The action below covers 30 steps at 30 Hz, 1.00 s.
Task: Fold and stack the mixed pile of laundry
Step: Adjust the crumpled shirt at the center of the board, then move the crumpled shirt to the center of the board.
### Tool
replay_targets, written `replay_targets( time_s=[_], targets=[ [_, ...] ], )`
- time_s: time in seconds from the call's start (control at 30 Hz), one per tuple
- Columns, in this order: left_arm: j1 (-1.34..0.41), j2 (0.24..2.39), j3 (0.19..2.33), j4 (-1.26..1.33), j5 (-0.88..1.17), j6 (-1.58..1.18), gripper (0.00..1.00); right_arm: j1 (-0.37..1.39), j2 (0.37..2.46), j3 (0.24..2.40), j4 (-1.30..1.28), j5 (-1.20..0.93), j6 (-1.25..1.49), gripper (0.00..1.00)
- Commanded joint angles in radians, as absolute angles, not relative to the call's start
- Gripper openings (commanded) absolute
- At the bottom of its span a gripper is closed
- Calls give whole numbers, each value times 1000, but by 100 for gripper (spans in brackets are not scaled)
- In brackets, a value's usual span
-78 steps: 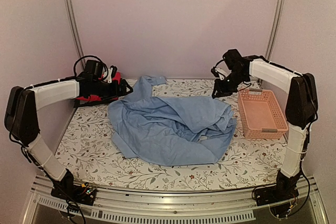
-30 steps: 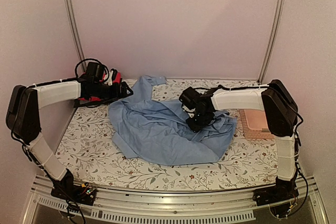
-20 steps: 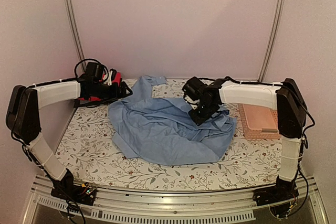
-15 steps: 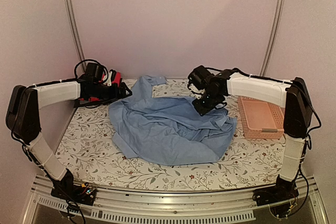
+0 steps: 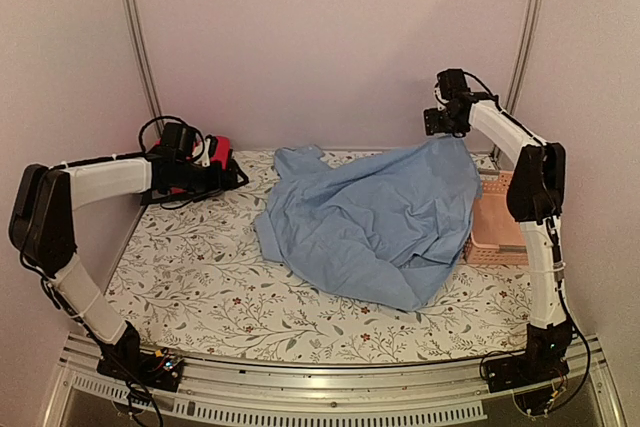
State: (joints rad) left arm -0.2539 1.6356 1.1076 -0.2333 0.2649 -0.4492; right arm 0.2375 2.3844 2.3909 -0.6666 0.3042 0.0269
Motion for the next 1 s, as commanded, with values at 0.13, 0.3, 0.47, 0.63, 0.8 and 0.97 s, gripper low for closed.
replay_targets(
  time_s=[0.13,0.3,0.47,0.63,0.8,0.97],
  targets=[
    [-310,1531,980,-218,396,-417,100,323,2046,1927,-688,59,50,77],
    [-534,1580,977,-233,443,-342,100,380,1845,1763,-710,-124,81,74],
    [-723,1755,1150,-288,353,-263,100,417,1787,1623,-713,-253,134,71],
    [-761,1989,1342,-380,307,-268,100,433,1796,1562,-710,-269,163,70],
    [-732,2077,1326,-492,273,-214,95,433,1812,1550,-740,-254,153,70],
    [-560,1986,1149,-536,156,-164,89,433,1806,1525,-750,-276,139,71]
  ],
)
